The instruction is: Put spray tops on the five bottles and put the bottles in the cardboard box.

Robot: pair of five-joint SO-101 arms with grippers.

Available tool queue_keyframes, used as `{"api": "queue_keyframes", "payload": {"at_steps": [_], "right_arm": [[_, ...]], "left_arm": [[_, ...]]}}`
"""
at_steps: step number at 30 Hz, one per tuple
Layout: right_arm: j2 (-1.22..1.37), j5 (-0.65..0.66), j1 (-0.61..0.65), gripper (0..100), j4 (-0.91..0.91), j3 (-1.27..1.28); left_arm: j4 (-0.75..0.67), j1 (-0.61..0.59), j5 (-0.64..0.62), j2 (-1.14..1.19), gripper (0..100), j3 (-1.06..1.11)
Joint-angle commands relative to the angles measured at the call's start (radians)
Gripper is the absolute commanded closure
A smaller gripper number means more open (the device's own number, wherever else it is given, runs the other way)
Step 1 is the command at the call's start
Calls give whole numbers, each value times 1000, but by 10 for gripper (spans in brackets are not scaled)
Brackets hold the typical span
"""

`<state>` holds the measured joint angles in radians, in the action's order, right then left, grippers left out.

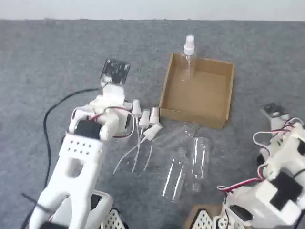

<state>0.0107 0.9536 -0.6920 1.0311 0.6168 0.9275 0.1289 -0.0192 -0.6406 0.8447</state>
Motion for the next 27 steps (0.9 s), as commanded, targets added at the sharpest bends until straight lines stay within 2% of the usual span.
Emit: {"api": "queue_keyframes", "payload": {"at_steps": [1,4,6,11,17,23,27], "right_arm": [[13,-172,-10,949,35,-158],[54,-269,-7,948,41,-238],[88,-325,-5,942,39,-284],[165,-365,33,939,44,-353],[186,-362,48,939,35,-353],[188,-365,50,939,35,-353],[188,-365,50,939,36,-353]], "left_arm": [[78,3,2,195,984,-217],[80,-3,6,353,978,-323],[80,-3,6,473,938,-387],[75,5,2,733,848,-547],[80,-6,0,930,848,-702],[101,-6,0,1030,849,-733],[149,-11,0,1037,927,-739]]}}
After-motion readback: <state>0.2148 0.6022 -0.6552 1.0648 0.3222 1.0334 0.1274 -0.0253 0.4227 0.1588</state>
